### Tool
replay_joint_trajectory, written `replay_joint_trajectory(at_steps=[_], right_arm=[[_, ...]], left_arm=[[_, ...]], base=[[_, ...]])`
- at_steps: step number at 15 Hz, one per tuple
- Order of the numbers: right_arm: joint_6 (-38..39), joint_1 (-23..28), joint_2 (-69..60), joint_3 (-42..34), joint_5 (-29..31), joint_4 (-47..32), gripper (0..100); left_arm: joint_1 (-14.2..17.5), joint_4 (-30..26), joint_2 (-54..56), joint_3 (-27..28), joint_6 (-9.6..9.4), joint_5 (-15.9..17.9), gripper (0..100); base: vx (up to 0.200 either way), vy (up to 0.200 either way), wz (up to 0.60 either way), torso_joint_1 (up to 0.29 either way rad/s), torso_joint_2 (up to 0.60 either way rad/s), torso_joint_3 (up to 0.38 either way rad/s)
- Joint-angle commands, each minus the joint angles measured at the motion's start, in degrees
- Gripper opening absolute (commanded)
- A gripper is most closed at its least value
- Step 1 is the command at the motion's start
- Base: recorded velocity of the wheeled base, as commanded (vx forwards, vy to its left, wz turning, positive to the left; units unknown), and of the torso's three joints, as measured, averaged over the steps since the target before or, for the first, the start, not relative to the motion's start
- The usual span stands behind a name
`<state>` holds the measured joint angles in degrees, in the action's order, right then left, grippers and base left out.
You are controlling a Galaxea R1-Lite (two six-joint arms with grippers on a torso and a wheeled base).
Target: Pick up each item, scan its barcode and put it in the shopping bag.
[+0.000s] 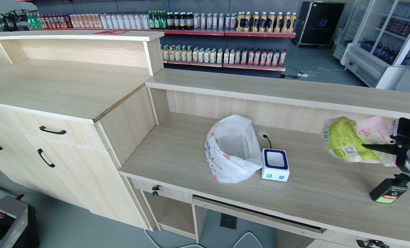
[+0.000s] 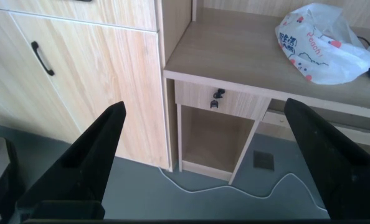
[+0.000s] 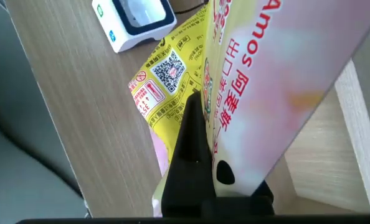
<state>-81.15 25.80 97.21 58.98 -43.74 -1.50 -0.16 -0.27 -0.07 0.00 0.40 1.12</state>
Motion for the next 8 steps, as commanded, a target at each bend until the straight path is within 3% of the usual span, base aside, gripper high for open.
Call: replay_joint_trajectory(at_steps=[1, 3, 6, 8], right_arm=[[9.0, 0.8, -4.9, -4.0, 0.8, 0.6, 0], [18.2, 0.8, -5.0, -4.2, 1.4, 0.4, 0], [25.8, 1.5, -5.3, -4.7, 5.3, 0.4, 0], [32.6, 0.7, -6.2, -4.9, 7.4, 0.9, 0]], left_arm=[[0.0, 0.0, 0.0, 0.0, 0.04, 0.0, 100], [0.0, 0.0, 0.0, 0.0, 0.04, 0.0, 100], [0.0, 0.0, 0.0, 0.0, 0.04, 0.0, 100], [0.0, 0.0, 0.0, 0.0, 0.04, 0.0, 100]], base=[[0.0, 0.0, 0.0, 0.0, 0.0, 0.0], [0.0, 0.0, 0.0, 0.0, 0.0, 0.0], [0.0, 0.0, 0.0, 0.0, 0.0, 0.0], [0.0, 0.0, 0.6, 0.002, 0.0, 0.002]])
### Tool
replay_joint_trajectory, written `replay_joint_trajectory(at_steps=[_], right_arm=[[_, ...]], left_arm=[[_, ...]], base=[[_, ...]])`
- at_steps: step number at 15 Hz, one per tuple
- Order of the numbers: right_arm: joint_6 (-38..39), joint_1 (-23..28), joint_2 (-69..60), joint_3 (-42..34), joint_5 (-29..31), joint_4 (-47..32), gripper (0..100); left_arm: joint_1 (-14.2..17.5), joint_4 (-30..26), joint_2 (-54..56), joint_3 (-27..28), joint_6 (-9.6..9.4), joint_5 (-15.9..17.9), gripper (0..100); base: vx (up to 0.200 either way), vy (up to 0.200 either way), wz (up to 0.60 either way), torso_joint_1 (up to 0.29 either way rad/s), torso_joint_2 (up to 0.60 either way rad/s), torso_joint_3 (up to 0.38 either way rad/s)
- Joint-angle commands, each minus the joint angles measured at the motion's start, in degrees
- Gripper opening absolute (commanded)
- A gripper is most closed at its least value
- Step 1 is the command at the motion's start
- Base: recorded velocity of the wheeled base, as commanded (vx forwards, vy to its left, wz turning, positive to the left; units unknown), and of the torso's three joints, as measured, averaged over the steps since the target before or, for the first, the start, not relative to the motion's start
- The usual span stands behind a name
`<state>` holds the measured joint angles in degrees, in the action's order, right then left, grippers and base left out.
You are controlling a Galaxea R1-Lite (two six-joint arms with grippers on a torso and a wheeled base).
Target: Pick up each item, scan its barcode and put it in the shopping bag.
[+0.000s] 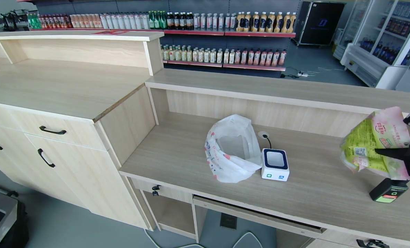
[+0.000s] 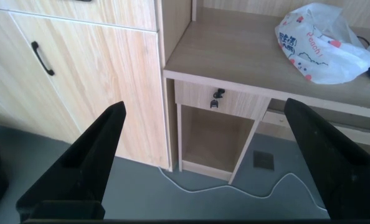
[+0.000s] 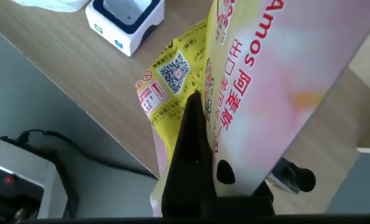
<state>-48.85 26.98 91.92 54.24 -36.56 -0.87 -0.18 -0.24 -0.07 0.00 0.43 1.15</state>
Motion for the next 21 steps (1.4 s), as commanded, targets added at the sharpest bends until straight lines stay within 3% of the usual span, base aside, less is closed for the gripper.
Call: replay_joint_trajectory(at_steps=[1, 4, 6, 10, 13, 21], right_arm=[[5.4, -2.0, -1.4, -0.1, 3.3, 0.3, 0], [34.1, -14.8, -0.8, 2.5, 19.5, 7.1, 0], [45.2, -22.9, 2.5, 5.0, 30.5, 9.2, 0], [52.3, -28.6, 9.9, 5.4, 30.8, 10.3, 0], [53.2, -28.2, 16.7, 6.8, 30.8, 16.5, 0], [55.3, -26.3, 26.6, 12.7, 30.8, 20.7, 0]], left_arm=[[0.0, 0.0, 0.0, 0.0, 0.01, 0.0, 100], [0.0, 0.0, 0.0, 0.0, 0.01, 0.0, 100], [0.0, 0.0, 0.0, 0.0, 0.01, 0.0, 100], [0.0, 0.0, 0.0, 0.0, 0.01, 0.0, 100], [0.0, 0.0, 0.0, 0.0, 0.01, 0.0, 100], [0.0, 0.0, 0.0, 0.0, 0.01, 0.0, 100]], base=[[0.0, 0.0, 0.6, 0.002, 0.01, -0.002], [0.0, 0.0, 0.6, -0.002, 0.0, 0.001], [0.0, 0.0, 0.6, 0.007, 0.0, 0.002], [0.0, 0.0, 0.15, -0.001, 0.0, 0.001], [0.0, 0.0, 0.0, 0.0, 0.0, 0.0], [0.0, 0.0, 0.0, 0.0, 0.0, 0.0]])
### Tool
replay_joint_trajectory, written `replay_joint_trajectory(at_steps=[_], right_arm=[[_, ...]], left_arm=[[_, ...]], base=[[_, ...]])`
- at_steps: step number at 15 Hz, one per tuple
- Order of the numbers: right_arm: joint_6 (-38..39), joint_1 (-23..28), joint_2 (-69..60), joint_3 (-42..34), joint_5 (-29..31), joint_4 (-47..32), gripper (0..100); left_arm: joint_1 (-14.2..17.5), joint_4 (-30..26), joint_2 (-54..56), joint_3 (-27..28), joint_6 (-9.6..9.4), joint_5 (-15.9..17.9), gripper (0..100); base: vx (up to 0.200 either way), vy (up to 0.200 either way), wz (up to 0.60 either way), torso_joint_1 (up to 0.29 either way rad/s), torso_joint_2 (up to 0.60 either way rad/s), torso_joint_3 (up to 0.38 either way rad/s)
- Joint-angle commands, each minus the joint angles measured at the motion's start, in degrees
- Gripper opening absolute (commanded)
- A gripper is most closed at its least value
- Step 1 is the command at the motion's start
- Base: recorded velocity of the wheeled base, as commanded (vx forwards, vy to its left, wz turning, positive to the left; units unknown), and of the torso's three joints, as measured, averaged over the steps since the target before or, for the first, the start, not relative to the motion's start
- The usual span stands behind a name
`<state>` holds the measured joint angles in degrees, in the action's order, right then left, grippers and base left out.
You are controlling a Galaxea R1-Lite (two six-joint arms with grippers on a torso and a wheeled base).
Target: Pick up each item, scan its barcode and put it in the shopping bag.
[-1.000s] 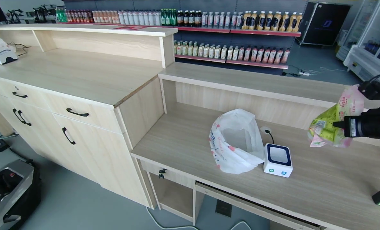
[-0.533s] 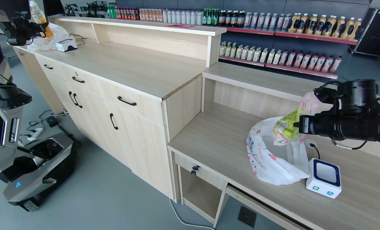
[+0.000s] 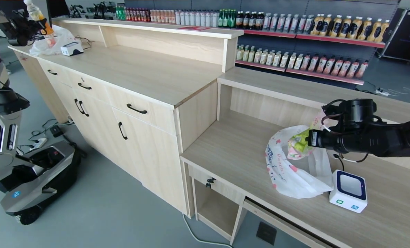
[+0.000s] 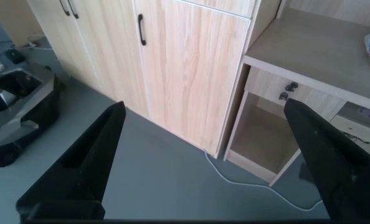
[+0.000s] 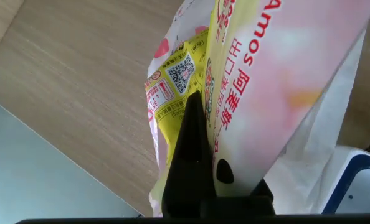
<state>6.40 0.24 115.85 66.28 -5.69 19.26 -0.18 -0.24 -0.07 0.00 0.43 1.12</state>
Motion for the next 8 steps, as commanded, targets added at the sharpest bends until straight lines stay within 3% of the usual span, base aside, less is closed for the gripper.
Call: replay_joint_trajectory(at_steps=[1, 8], right_arm=[[-0.1, 0.5, 3.9, 1.3, 0.1, 1.4, 0], [-1.6, -0.4, 10.5, 5.0, 0.2, 1.6, 0]], left_arm=[[0.0, 0.0, 0.0, 0.0, 0.01, 0.0, 100], [0.0, 0.0, 0.0, 0.0, 0.01, 0.0, 100]], base=[[0.0, 0.0, 0.0, 0.0, 0.0, 0.0], [0.0, 0.0, 0.0, 0.0, 0.0, 0.0]])
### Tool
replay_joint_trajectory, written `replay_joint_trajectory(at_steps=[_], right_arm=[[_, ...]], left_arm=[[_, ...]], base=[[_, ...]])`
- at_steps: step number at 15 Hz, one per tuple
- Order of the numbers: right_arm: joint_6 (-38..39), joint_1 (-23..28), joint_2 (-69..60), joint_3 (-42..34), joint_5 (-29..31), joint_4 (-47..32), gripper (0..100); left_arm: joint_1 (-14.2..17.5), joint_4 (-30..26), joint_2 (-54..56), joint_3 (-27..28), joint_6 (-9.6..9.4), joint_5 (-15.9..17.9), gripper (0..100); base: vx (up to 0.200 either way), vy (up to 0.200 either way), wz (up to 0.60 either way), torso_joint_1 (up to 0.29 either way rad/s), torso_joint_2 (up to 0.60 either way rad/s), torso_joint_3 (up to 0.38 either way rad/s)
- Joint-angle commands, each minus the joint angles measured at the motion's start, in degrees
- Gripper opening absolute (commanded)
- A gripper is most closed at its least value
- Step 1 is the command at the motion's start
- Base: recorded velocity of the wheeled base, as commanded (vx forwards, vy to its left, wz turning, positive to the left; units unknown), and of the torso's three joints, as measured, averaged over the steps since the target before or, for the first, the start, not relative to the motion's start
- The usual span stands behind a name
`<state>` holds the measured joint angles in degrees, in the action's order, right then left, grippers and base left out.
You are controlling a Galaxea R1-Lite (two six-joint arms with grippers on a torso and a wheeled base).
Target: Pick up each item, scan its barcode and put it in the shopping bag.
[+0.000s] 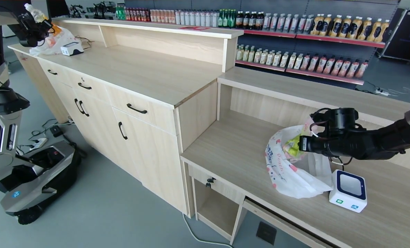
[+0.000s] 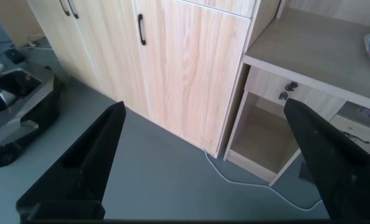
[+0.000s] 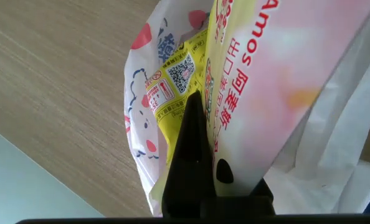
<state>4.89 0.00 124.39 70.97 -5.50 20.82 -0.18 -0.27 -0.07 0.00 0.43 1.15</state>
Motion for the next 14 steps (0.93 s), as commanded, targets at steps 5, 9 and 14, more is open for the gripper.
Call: replay_joint_trajectory(at_steps=[5, 9, 14], right_arm=[[-0.8, -2.5, 5.8, 1.4, 0.0, 3.3, 0], [-1.3, -4.1, 7.0, 0.9, 0.2, 3.3, 0], [-1.3, -4.2, 6.9, 0.7, 0.2, 3.3, 100]], left_arm=[[0.0, 0.0, 0.0, 0.0, 0.01, 0.0, 100], [0.0, 0.0, 0.0, 0.0, 0.01, 0.0, 100], [0.0, 0.0, 0.0, 0.0, 0.01, 0.0, 100]], base=[[0.0, 0.0, 0.0, 0.0, 0.0, 0.0], [0.0, 0.0, 0.0, 0.0, 0.0, 0.0], [0.0, 0.0, 0.0, 0.0, 0.0, 0.0]])
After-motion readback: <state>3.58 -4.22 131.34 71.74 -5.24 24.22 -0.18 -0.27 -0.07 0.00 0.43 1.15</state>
